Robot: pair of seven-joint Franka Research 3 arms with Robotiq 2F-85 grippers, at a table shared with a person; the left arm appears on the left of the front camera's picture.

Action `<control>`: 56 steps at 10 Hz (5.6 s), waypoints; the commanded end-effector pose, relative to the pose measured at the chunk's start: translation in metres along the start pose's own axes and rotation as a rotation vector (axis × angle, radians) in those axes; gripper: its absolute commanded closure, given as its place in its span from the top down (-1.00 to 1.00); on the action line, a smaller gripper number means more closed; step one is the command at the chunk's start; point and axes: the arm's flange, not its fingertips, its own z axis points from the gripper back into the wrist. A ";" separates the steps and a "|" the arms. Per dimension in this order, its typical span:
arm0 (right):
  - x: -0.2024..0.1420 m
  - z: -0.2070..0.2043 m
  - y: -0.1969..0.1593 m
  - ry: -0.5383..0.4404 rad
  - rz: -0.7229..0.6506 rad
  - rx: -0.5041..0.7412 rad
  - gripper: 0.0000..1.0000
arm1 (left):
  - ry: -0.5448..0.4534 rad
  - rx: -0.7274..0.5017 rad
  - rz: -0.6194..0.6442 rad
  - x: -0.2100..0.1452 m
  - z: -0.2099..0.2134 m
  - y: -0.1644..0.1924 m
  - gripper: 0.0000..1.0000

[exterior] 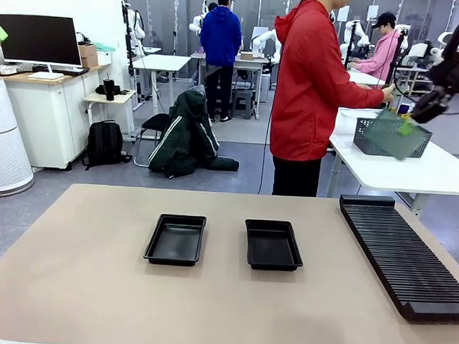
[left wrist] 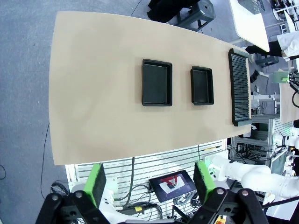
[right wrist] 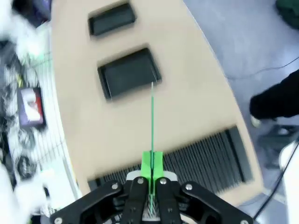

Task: Inspect and transfer BCBs to ESD trays.
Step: Pick up the Blank PCB from the PCB Rack and place it in the left ESD tray.

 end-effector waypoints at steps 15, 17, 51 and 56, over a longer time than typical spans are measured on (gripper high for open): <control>0.100 -0.452 0.113 -0.419 -0.908 0.594 -0.96 | 0.000 -0.001 0.004 -0.001 -0.001 0.001 1.00; 0.114 -0.480 0.118 -0.435 -0.952 0.583 -0.96 | 0.000 -0.001 0.004 -0.001 -0.001 0.001 1.00; 0.161 -0.524 0.150 -0.093 -1.214 0.238 -0.33 | 0.000 -0.001 0.004 -0.001 -0.001 0.001 1.00; 0.187 -0.493 0.178 -0.069 -1.170 0.101 0.29 | 0.000 -0.001 0.004 -0.001 -0.001 0.001 1.00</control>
